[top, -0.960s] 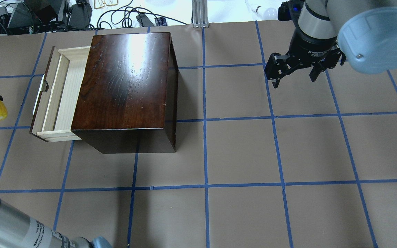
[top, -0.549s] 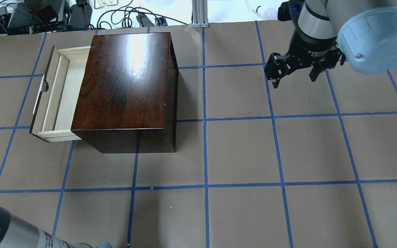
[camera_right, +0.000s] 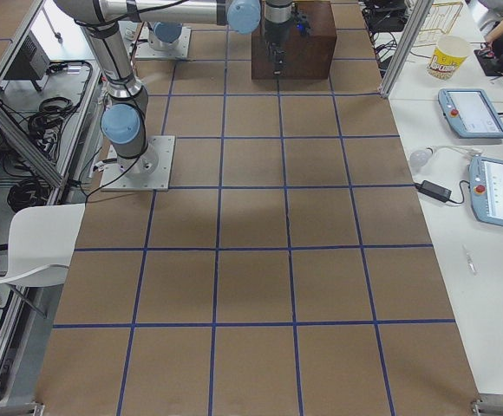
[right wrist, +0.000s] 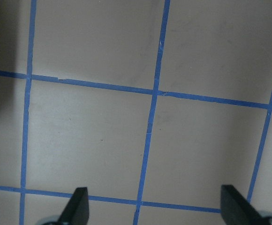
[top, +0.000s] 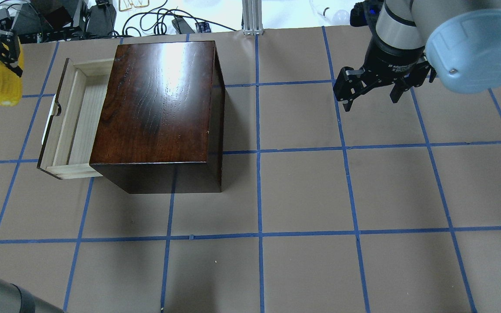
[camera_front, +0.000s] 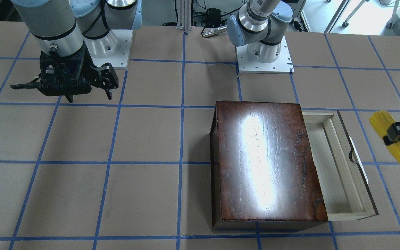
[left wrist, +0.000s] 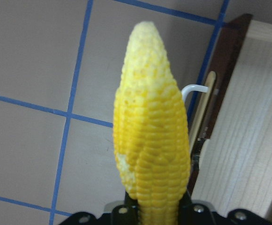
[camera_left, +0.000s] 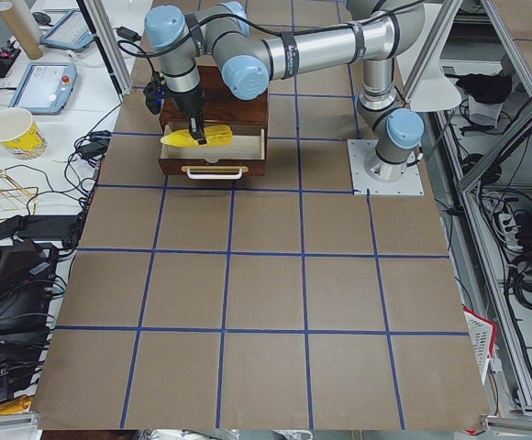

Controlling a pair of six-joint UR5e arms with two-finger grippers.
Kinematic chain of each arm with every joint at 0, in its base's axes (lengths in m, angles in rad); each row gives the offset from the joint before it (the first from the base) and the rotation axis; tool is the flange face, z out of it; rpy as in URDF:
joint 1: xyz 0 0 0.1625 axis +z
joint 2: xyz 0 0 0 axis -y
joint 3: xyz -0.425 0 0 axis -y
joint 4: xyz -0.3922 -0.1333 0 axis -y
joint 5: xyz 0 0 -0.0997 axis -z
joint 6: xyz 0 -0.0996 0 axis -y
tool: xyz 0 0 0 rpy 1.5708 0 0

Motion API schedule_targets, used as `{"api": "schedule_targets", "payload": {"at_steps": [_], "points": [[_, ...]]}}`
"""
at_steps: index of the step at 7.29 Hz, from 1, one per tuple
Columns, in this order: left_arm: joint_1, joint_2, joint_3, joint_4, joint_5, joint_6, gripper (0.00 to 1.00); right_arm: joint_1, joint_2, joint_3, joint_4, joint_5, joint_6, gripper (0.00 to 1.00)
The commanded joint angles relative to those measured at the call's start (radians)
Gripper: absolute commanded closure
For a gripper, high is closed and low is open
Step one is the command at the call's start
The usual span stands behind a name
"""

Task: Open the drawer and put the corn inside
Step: 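Carry the corn over the open drawer and lower it inside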

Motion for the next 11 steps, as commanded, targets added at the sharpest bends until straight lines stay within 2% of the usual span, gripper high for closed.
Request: {"api": "schedule_targets", "payload": {"at_steps": [1,5,8,11], "points": [[-0.057,-0.001,-0.075,0.011,0.011,0.055,1.00,0.000,0.000,0.000,0.000,0.000,0.000,0.00],[-0.084,-0.035,-0.133,0.088,0.003,0.204,1.00,-0.003,0.000,0.000,0.000,-0.001,0.000,0.00],[-0.084,-0.047,-0.228,0.207,-0.046,0.186,1.00,0.000,0.000,0.000,0.000,-0.001,0.000,0.00],[-0.084,-0.076,-0.244,0.241,-0.061,0.134,1.00,0.000,0.000,0.000,0.000,-0.001,0.000,0.00]]}}
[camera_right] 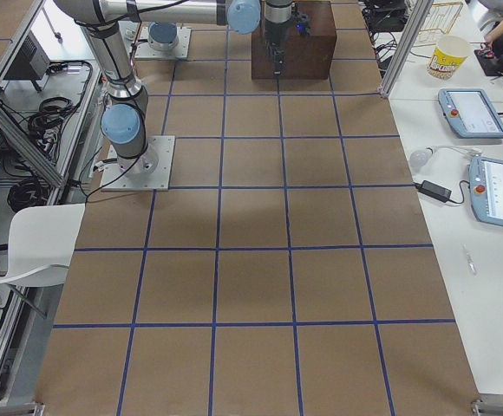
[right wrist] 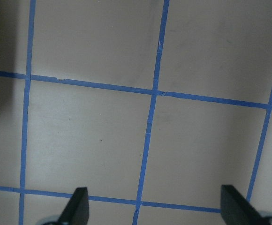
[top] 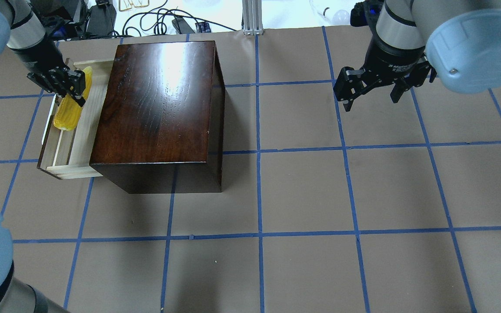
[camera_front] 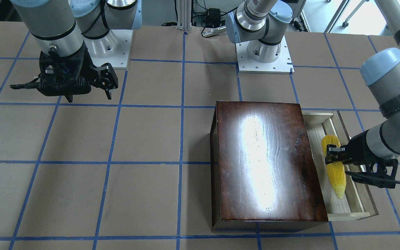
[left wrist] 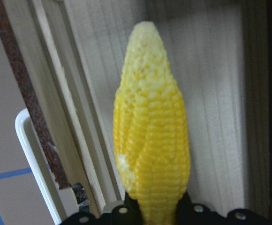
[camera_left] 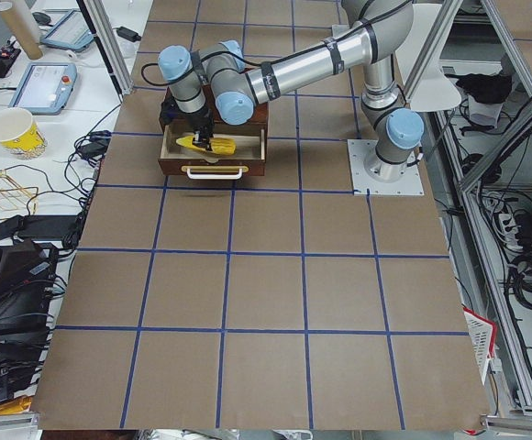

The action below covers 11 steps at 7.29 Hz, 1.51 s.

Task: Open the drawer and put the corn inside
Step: 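Carry the corn over the open drawer and lower it inside, then open the left gripper to release the corn and lift away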

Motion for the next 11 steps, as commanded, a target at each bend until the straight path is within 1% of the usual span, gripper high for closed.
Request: {"api": "schedule_targets", "payload": {"at_steps": [1,2,3,4,5,7,9,10,11], "points": [[0.000,-0.019,-0.003,0.007,-0.012,-0.025,1.00,-0.002,0.000,0.000,0.000,0.000,0.000,0.00],[0.000,-0.026,-0.005,0.014,-0.014,-0.023,0.65,0.001,0.000,0.000,0.000,0.000,0.000,0.00],[0.000,-0.028,-0.003,0.014,-0.014,-0.023,0.40,0.001,0.000,0.000,0.000,0.000,0.000,0.00],[0.000,-0.027,-0.003,0.014,-0.014,-0.023,0.33,0.001,0.000,0.000,0.000,0.000,-0.002,0.00],[-0.002,-0.010,-0.002,0.014,-0.014,-0.026,0.17,0.001,0.000,0.000,0.000,0.000,0.000,0.00],[-0.009,0.021,0.011,0.015,-0.009,-0.031,0.00,-0.002,0.000,0.001,0.000,0.000,0.000,0.00],[-0.012,0.071,0.014,0.011,0.009,-0.043,0.00,0.001,0.000,0.000,0.000,0.000,0.000,0.00],[-0.012,0.097,0.049,0.007,0.047,-0.045,0.00,0.001,0.000,0.001,0.000,0.000,0.000,0.00],[-0.015,0.130,0.070,-0.029,-0.007,-0.048,0.00,0.001,0.000,0.001,0.000,0.000,0.000,0.00]]}}
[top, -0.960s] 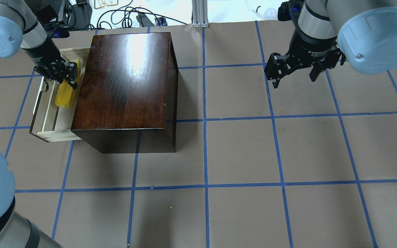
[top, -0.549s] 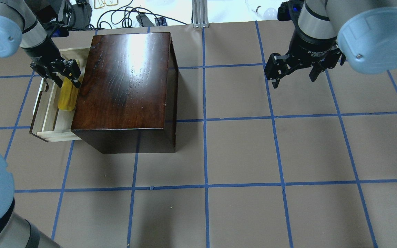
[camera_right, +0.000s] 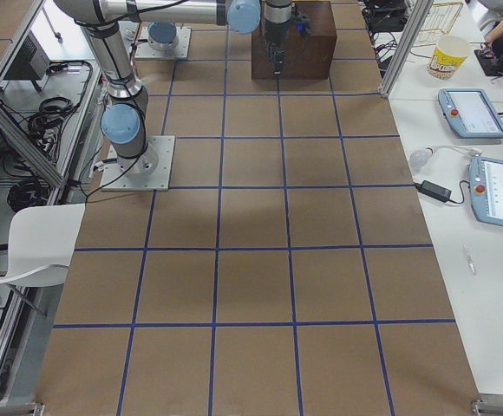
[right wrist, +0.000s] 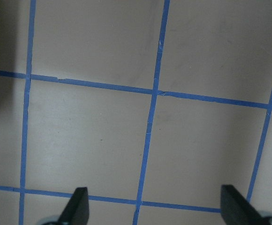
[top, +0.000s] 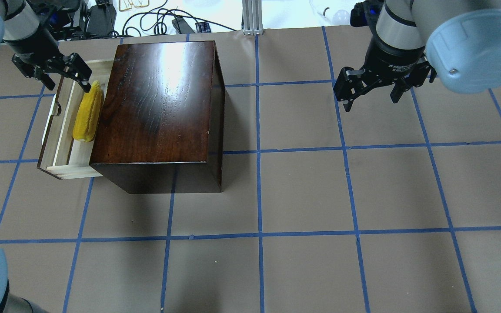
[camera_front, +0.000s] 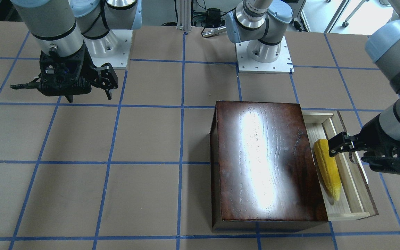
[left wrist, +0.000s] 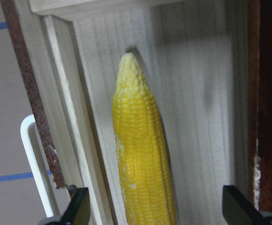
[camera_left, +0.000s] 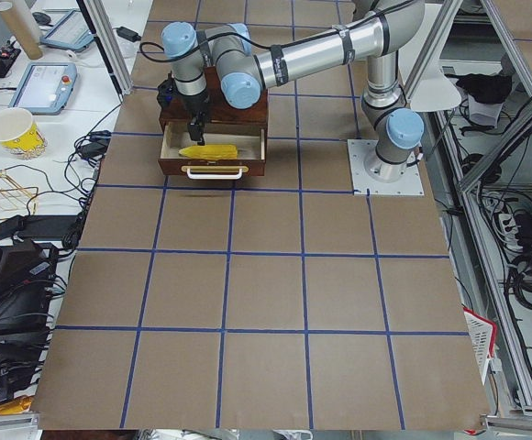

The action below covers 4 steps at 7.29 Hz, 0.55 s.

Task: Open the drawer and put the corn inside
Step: 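Open the left gripper to release the corn and lift away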

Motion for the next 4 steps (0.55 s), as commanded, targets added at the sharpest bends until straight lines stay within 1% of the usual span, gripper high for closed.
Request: {"api": "schedule_targets", "payload": {"at_steps": [1,2,3,4], "points": [[-0.002,0.071,0.032,-0.128,-0.042,-0.104,0.00,0.000,0.000,-0.001,0.000,0.000,0.000,0.00],[-0.013,0.093,0.032,-0.185,-0.041,-0.187,0.00,0.000,0.000,-0.001,0.000,0.002,0.000,0.00],[-0.085,0.108,0.033,-0.253,-0.013,-0.283,0.00,0.000,0.000,-0.001,0.000,0.000,0.000,0.00],[-0.155,0.108,0.032,-0.235,0.060,-0.383,0.00,0.000,0.000,-0.001,0.000,0.000,0.000,0.00]]}}
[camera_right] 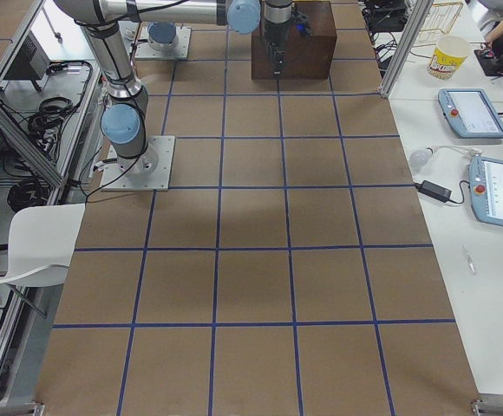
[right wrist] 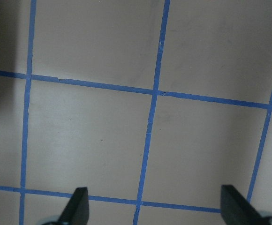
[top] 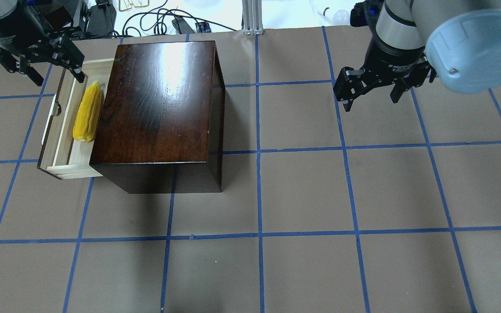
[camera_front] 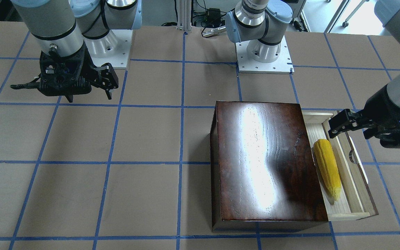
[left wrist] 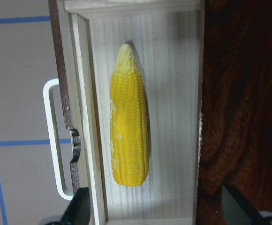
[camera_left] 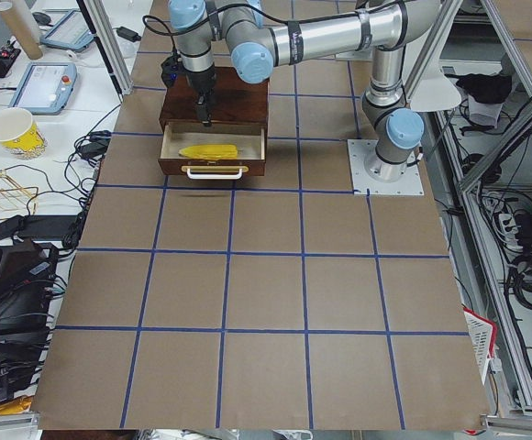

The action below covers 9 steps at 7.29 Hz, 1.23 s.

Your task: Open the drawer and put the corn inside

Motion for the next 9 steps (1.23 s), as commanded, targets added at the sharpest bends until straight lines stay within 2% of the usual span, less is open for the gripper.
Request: {"api": "schedule_targets", "payload": {"at_steps": [1,2,4,6,9], "points": [[-0.121,0.022,0.003,-0.014,0.059,-0.111,0.00,0.000,0.000,0.000,0.000,0.000,0.000,0.00],[-0.150,0.031,-0.003,-0.014,0.057,-0.104,0.00,0.000,0.000,0.000,0.000,0.001,0.000,0.00],[-0.169,0.049,-0.009,-0.014,-0.053,0.003,0.00,0.000,0.000,0.000,0.000,0.000,0.000,0.00],[-0.170,0.074,-0.046,-0.014,-0.102,0.063,0.00,0.000,0.000,0.000,0.000,0.000,0.000,0.00],[-0.170,0.100,-0.087,-0.014,-0.102,0.039,0.00,0.000,0.000,0.000,0.000,0.000,0.000,0.00]]}}
